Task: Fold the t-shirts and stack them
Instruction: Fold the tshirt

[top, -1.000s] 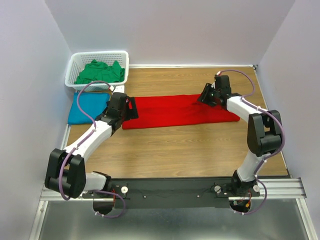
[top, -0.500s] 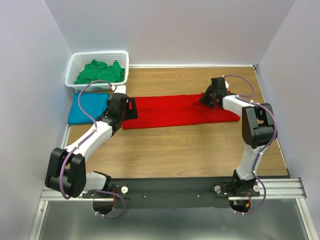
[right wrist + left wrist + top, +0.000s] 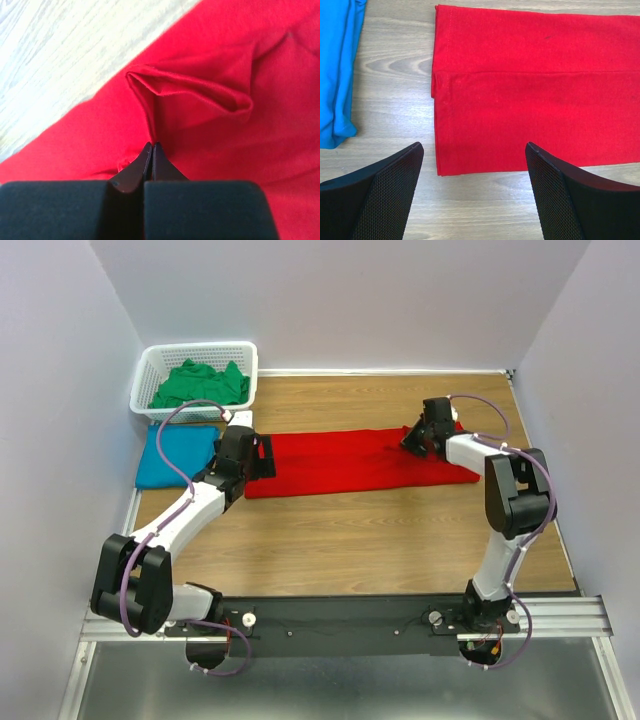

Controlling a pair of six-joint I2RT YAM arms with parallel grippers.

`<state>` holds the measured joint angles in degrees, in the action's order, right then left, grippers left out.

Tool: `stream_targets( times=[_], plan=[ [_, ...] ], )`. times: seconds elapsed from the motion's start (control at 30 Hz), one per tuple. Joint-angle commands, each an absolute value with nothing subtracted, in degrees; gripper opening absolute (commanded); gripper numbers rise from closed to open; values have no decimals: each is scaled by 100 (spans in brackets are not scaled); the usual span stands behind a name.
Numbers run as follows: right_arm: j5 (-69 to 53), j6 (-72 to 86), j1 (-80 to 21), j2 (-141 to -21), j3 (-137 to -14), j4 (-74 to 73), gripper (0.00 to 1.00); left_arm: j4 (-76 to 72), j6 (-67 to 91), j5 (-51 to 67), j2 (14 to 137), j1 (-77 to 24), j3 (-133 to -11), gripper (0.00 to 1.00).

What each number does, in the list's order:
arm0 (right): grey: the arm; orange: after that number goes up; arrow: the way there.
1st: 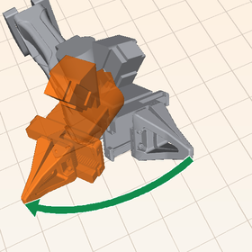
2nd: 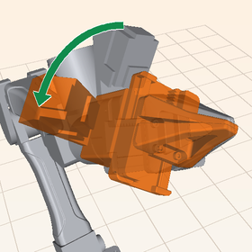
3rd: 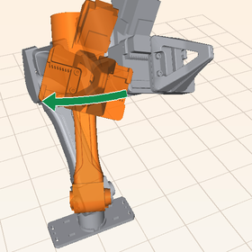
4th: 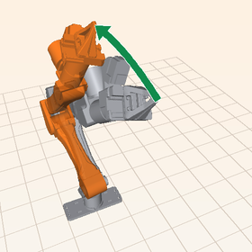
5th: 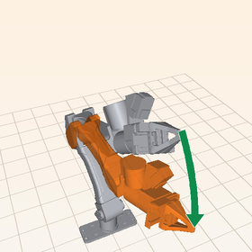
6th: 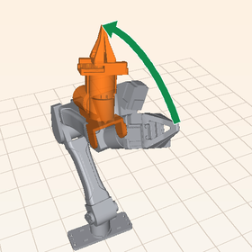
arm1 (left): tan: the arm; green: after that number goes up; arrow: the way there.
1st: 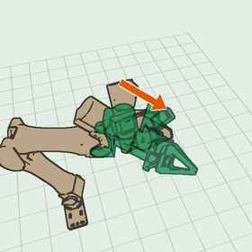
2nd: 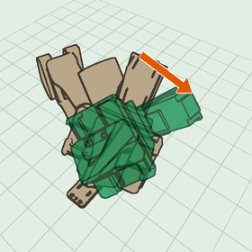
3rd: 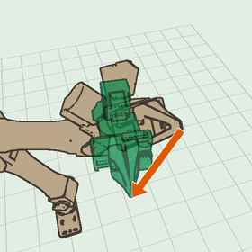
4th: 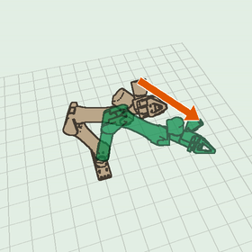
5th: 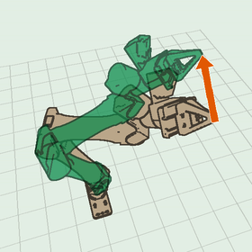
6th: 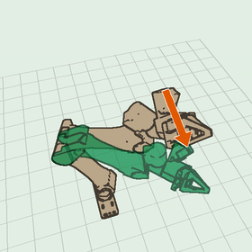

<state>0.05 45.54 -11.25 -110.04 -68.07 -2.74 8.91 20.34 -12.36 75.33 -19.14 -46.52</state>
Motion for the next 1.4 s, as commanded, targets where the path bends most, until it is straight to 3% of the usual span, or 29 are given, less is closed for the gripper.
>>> stream_targets(
  times=[0.0, 0.3, 0.4, 0.53, 0.7, 0.9, 1.37],
  plan=[
    [-255, 4824, -1125, -10635, -6548, -202, 1, 747, 1969, -1239, 7550, -1925, -4693, 90],
    [-360, 5063, -1292, -10397, -6003, -202, 4, 747, 1925, -1072, 7611, -1925, -4711, 90],
    [-509, 4940, -1301, -10371, -5959, -202, 26, 738, 1899, -993, 7664, -1916, -4728, 90],
    [-291, 4501, -1283, -9934, -5959, -229, 36, 738, 1872, -853, 7787, -2004, -4860, 90],
    [-491, 4192, -599, -9528, -6099, -264, 38, 747, 1863, -826, 8103, -2469, -5325, 89],
    [-1405, 4403, 324, -9904, -6328, -115, 38, 598, 1486, -1002, 8946, -3399, -6484, 89],
    [-1942, 2971, 413, -10819, -6750, -53, 39, 431, 457, -923, 11390, -4728, -9035, 90]
  ],
)
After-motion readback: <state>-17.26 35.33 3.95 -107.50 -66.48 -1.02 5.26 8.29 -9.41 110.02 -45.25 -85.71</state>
